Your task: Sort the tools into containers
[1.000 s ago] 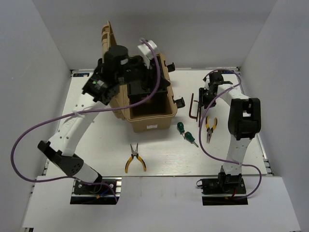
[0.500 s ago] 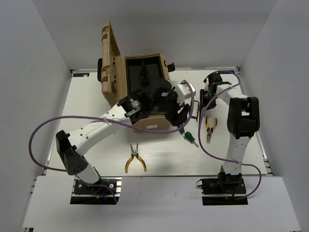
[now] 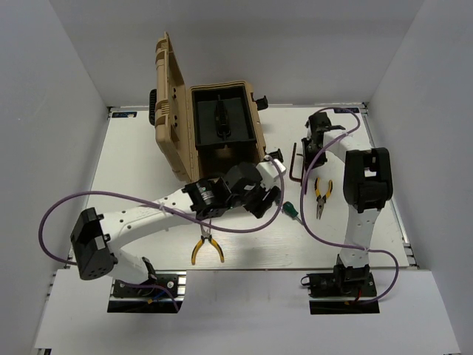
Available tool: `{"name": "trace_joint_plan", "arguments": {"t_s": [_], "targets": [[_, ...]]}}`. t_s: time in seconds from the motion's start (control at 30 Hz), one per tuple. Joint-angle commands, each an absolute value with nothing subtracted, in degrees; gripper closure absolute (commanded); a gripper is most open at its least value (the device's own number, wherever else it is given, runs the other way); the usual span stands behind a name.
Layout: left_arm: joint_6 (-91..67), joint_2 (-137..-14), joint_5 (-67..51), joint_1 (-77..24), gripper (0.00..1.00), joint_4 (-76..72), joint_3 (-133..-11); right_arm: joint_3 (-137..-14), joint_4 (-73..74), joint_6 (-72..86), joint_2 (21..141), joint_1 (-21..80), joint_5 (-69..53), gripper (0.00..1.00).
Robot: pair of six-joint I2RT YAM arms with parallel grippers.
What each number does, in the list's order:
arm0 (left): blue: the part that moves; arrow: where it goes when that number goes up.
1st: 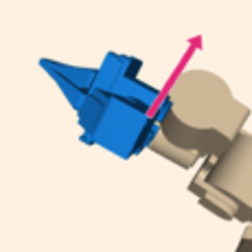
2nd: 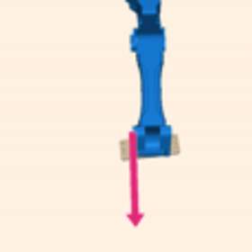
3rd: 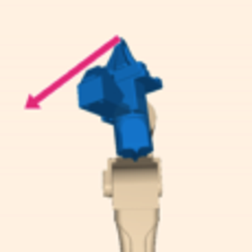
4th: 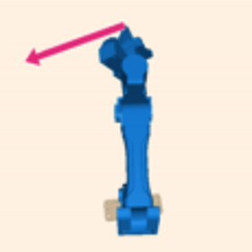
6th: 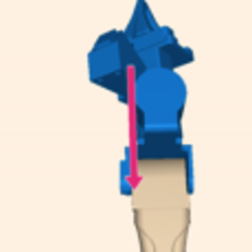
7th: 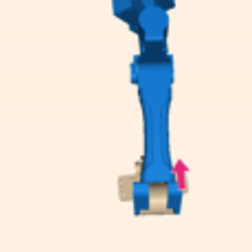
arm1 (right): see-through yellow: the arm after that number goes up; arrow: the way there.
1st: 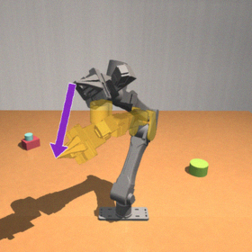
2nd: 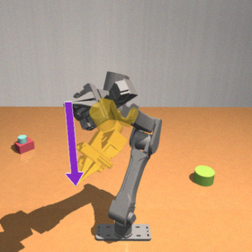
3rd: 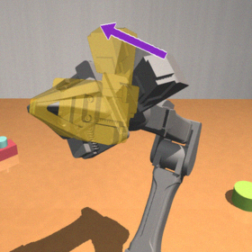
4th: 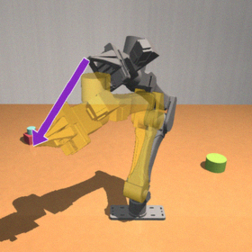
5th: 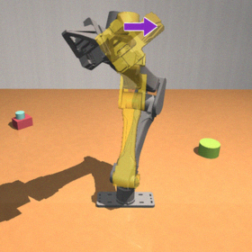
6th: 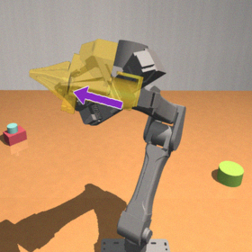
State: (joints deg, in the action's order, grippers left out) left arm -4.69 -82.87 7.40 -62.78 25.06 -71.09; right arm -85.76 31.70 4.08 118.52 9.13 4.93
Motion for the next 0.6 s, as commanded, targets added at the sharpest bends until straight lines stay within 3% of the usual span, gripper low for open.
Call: {"name": "trace_joint_plan", "arguments": {"t_s": [0.0,0.33,0.57], "targets": [[-8.3,-79.7,12.3,-64.5,0.27,20.0,-68.1,-84.7,34.0,5.0,121.0,9.8,8.3,0.70],[-10.6,-78.5,14.2,-67.2,0.27,18.1,-64.4,-84.7,38.3,6.9,119.0,8.2,5.4,1.00],[-10.6,-76.6,16.0,-67.9,0.27,17.0,-63.3,-85.2,38.2,2.9,109.3,5.4,1.1,1.00]]}}
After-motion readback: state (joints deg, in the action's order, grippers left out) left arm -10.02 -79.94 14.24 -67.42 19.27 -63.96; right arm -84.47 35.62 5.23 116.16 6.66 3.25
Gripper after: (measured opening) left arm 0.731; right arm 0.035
